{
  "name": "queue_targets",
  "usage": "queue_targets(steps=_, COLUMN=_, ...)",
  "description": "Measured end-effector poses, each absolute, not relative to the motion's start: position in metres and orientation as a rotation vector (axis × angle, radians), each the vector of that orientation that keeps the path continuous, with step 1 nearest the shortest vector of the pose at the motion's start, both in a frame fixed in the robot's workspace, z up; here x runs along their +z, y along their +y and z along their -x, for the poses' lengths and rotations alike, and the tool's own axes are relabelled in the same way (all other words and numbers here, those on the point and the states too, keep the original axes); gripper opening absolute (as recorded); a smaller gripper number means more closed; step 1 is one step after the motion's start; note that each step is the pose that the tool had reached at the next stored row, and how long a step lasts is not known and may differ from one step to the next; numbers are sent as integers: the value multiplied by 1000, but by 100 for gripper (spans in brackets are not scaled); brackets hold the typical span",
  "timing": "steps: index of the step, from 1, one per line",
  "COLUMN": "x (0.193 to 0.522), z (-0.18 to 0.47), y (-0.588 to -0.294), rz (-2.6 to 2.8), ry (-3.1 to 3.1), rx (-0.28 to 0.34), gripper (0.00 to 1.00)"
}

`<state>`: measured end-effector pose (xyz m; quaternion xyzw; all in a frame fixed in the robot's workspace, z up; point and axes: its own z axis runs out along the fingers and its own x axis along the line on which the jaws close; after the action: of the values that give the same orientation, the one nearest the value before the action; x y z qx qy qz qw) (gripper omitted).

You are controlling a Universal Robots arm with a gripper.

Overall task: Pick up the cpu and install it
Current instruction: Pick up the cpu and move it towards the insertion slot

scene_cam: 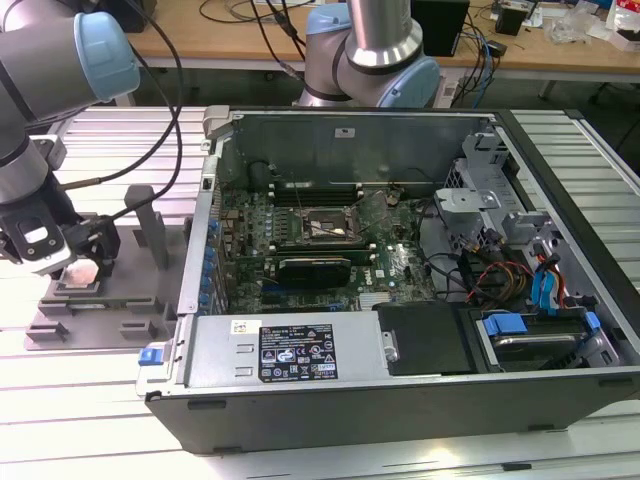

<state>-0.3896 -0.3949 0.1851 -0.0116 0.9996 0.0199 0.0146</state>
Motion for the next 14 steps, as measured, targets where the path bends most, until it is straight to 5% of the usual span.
queue_targets(steps=3, x=184, z=390, y=-395, rz=36, ry=3112, rx=62, gripper=73)
queue_targets(steps=4, x=184, z=390, y=-395, rz=36, ry=3112, rx=62, gripper=65)
queue_targets(steps=14, x=187, z=389, y=-395, rz=36, ry=3124, rx=63, gripper=65)
